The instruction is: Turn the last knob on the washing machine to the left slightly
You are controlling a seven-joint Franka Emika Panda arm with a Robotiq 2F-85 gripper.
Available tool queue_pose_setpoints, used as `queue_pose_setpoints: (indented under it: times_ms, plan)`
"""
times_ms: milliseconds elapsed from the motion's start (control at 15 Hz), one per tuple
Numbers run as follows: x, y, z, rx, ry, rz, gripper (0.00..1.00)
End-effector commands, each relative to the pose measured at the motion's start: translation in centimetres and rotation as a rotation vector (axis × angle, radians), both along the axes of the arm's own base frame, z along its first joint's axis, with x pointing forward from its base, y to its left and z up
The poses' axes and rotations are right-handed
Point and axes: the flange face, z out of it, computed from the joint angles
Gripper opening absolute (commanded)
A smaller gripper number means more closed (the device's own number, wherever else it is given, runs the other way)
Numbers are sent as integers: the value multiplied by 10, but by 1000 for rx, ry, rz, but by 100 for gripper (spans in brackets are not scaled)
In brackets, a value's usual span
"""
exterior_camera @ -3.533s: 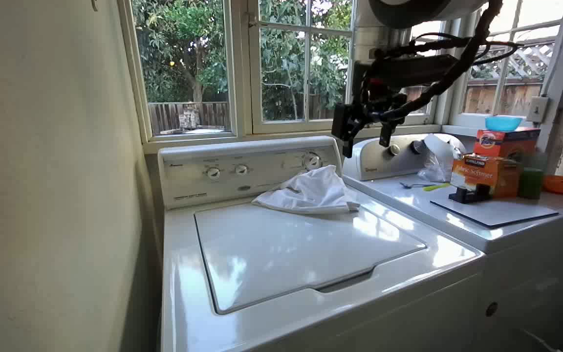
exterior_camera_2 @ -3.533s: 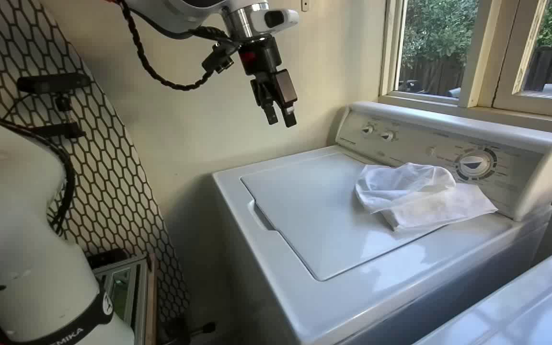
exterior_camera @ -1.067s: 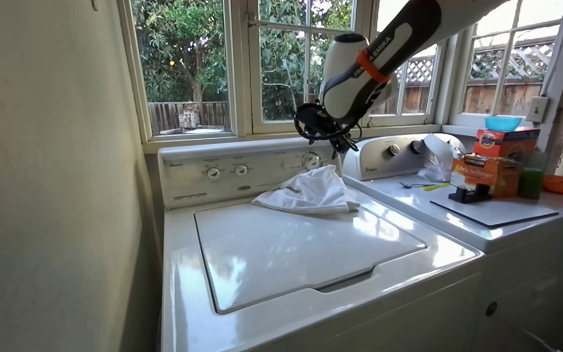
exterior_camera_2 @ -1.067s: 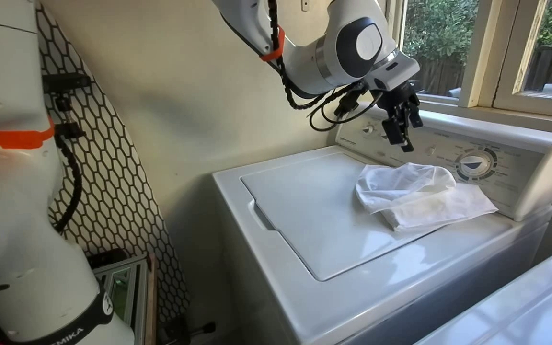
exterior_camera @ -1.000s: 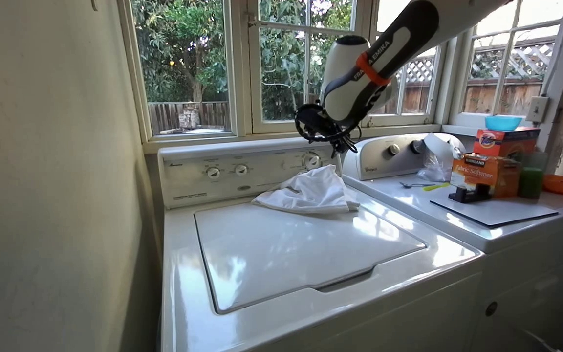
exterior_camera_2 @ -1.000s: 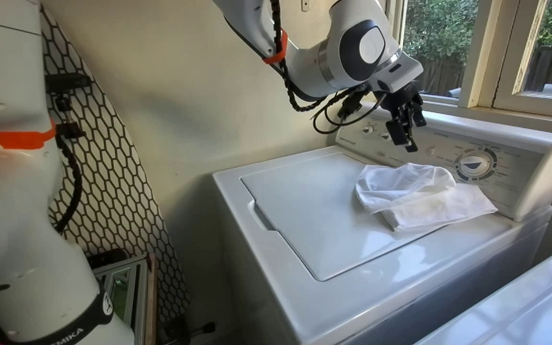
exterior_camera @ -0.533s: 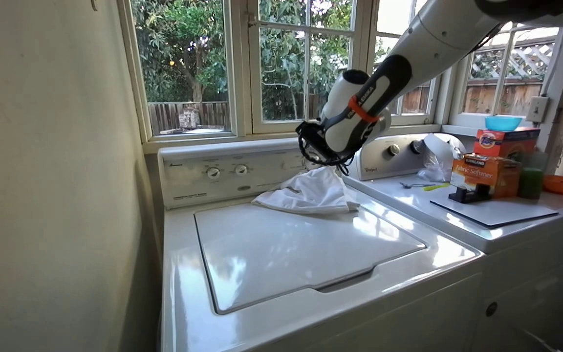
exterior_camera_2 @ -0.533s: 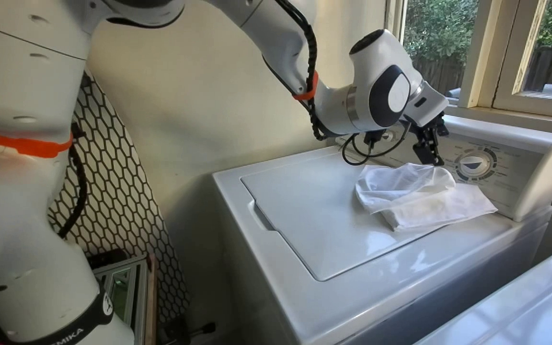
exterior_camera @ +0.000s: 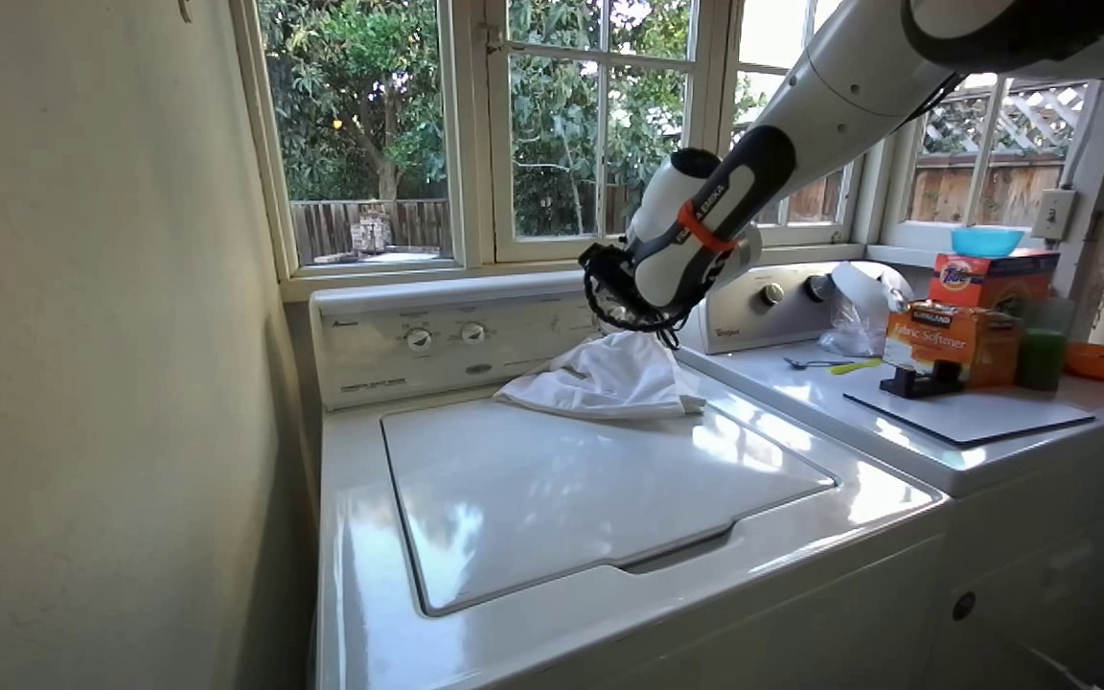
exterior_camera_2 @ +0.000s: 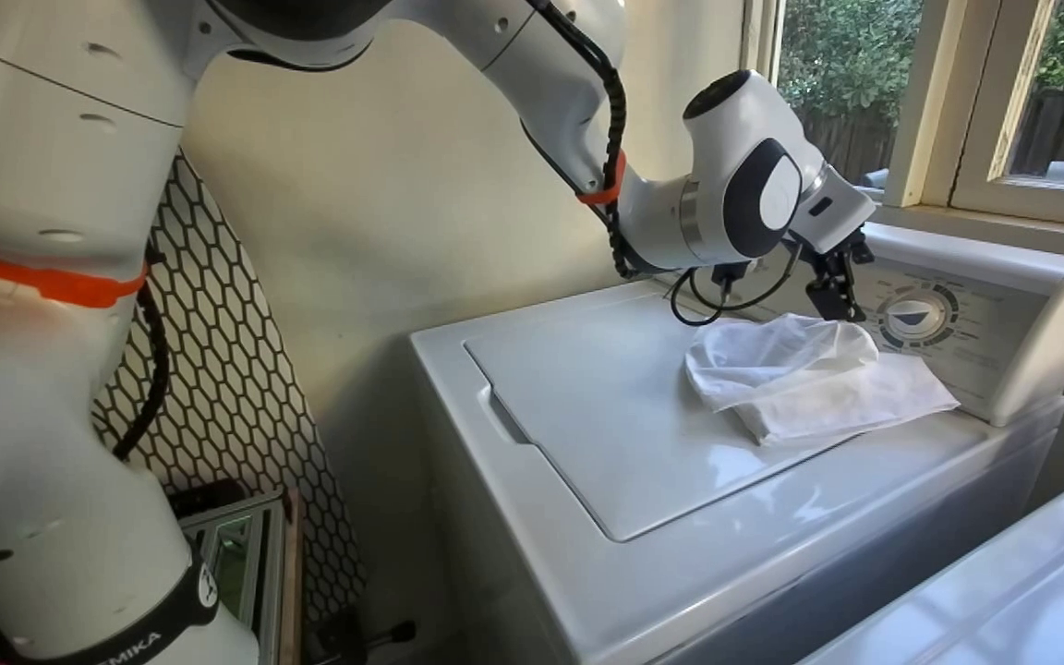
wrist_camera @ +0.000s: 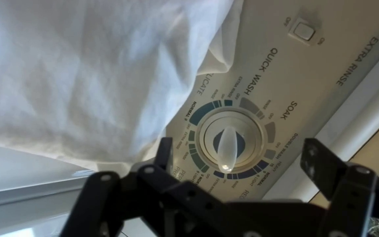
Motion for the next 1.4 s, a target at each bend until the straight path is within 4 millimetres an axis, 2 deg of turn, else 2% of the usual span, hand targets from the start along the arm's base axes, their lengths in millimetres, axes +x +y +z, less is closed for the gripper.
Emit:
queue_pose_setpoints:
  times_ms: [0, 600, 667, 867, 933, 1000, 1067, 1200, 1333]
  plan:
    - [13, -6, -3, 14, -36, -14, 100]
    - [41, -26, -25, 12, -45, -31, 100]
    - [44, -26, -27, 16, -45, -34, 89]
    - [52, -28, -32, 20, -51, -35, 66]
    - [54, -28, -32, 19, -53, -32, 55]
    - [56, -28, -31, 16, -55, -33, 55]
    - [58, -28, -31, 16, -58, -34, 51]
    - [61, -29, -30, 10, -66, -33, 56]
    - [64, -31, -31, 1, -63, -35, 70]
